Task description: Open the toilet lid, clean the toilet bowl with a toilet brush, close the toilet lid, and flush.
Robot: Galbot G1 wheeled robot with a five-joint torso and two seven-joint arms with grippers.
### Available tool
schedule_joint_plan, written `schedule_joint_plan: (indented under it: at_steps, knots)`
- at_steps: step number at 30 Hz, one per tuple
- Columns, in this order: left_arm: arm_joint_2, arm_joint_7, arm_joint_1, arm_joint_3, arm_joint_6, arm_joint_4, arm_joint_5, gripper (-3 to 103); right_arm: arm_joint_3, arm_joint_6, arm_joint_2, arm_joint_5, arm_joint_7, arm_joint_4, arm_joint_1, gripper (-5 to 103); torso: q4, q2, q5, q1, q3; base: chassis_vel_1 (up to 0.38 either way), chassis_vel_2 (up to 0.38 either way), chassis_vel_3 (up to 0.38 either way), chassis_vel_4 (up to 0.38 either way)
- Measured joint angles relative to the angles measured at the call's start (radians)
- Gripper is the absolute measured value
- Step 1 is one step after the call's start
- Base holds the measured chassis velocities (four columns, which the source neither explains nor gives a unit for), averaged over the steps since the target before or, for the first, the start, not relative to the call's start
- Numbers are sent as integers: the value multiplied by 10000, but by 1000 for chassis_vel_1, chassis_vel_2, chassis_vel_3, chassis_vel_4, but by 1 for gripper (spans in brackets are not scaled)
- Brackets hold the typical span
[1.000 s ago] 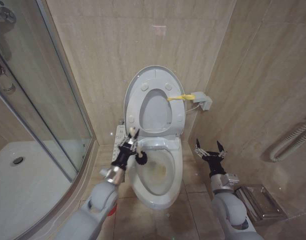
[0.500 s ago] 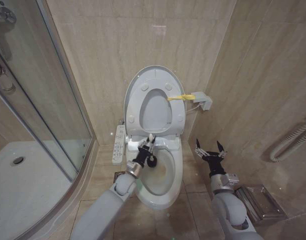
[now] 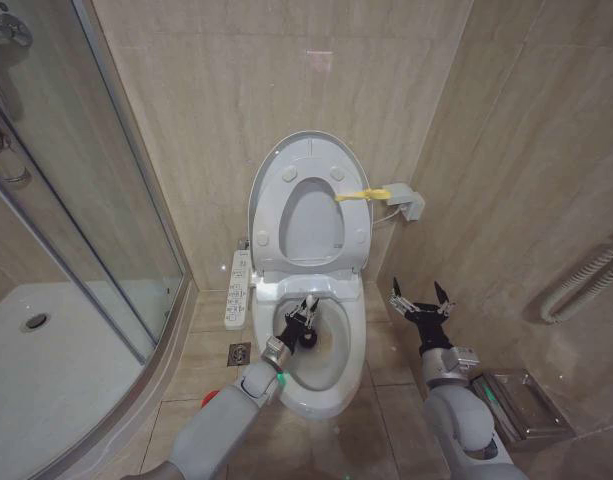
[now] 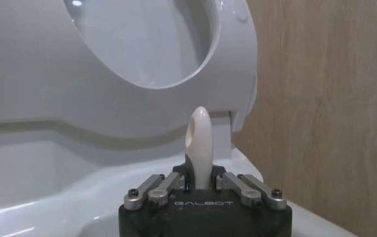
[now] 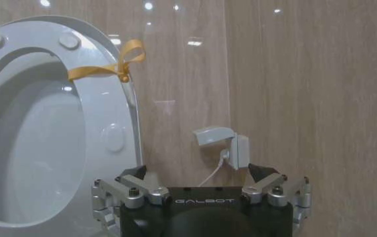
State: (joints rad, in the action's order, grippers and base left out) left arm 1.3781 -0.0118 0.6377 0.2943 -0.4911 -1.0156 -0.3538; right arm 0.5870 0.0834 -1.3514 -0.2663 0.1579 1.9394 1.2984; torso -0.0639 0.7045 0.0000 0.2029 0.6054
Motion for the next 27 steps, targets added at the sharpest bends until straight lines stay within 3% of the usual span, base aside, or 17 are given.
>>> schedule_joint_plan:
  at_steps: [6,12,18,27]
  knots:
    - [155,-28,-65,101,97,-752,27,21,0,0,0,0,1,0,0,100,-2,0,1,0,0,0,0,0,0]
    - [594,-28,-316,289,94,-755,74,21,0,0,0,0,1,0,0,100,-3,0,1,0,0,0,0,0,0]
    - [1026,97,-506,443,15,-386,181,21,0,0,0,0,1,0,0,100,-4,0,0,0,0,0,0,0,0]
    - [916,139,-464,436,-315,656,704,21,0,0,0,0,0,0,0,100,1,0,0,0,0,0,0,0,0]
